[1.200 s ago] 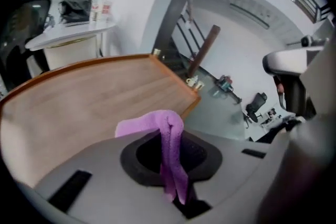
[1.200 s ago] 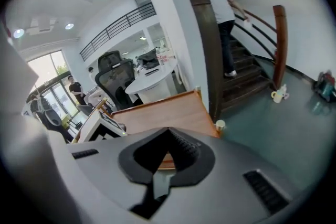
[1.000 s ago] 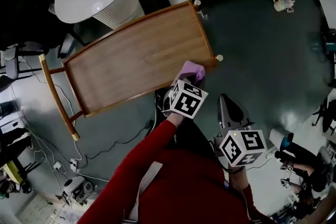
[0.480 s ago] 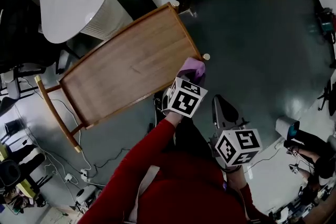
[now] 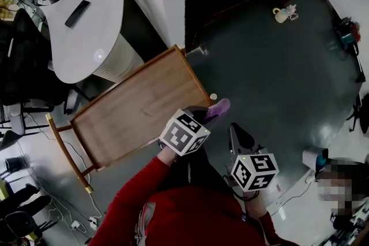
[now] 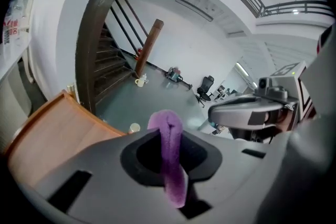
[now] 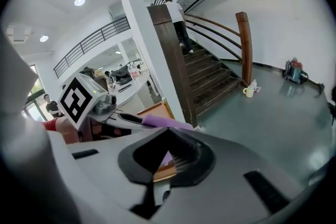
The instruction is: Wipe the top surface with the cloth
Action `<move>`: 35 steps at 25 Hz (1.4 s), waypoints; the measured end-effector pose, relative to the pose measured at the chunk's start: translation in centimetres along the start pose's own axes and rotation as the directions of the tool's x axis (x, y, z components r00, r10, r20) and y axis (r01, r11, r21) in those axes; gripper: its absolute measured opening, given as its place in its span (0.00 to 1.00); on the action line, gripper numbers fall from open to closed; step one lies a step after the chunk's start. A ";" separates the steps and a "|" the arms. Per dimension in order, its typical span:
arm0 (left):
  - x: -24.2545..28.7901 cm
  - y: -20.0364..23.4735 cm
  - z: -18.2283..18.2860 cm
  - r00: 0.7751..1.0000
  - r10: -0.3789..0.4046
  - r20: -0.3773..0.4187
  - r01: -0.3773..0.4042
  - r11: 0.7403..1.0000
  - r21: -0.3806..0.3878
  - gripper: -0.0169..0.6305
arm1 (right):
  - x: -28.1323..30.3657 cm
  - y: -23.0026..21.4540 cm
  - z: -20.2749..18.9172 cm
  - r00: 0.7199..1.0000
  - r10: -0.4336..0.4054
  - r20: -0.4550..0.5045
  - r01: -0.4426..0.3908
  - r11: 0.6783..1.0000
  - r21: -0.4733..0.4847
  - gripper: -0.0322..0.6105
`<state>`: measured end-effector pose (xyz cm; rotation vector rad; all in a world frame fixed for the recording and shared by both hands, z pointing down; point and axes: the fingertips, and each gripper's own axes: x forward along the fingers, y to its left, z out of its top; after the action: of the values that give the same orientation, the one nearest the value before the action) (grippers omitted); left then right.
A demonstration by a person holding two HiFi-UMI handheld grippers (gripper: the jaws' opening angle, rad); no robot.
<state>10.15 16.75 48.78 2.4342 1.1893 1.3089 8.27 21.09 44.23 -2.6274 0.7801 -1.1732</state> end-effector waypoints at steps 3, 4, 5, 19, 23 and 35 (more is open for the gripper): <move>0.9 1.2 0.1 0.999 0.033 -0.033 -0.032 0.999 0.024 0.10 | 0.2 -0.9 0.1 1.000 -0.009 -0.004 0.009 1.000 0.019 0.05; 1.1 1.6 0.1 0.998 0.038 -0.041 -0.037 0.999 0.024 0.10 | 0.3 -1.1 0.1 1.000 -0.010 -0.007 0.010 1.000 0.025 0.05; 1.4 1.9 0.0 0.998 0.040 -0.046 -0.039 0.999 0.018 0.10 | 0.3 -1.2 0.2 1.000 -0.011 -0.010 0.011 1.000 0.029 0.05; 1.8 19.1 3.0 0.952 0.290 -0.094 -0.296 0.954 -0.049 0.10 | 3.2 -1.8 1.4 0.997 0.011 -0.073 -0.009 0.999 0.035 0.05; 0.3 24.5 4.6 0.920 0.380 -0.091 -0.388 0.918 -0.089 0.10 | 4.6 -1.6 2.0 0.995 0.022 -0.096 -0.019 0.999 0.027 0.05; -2.8 30.4 6.4 0.869 0.488 -0.081 -0.495 0.863 -0.105 0.10 | 6.2 -0.6 2.7 0.991 0.030 -0.127 -0.030 1.000 0.000 0.05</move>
<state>31.68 -4.41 56.72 2.7271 0.4735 1.5170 13.93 18.23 46.61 -2.5537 0.8404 -1.3434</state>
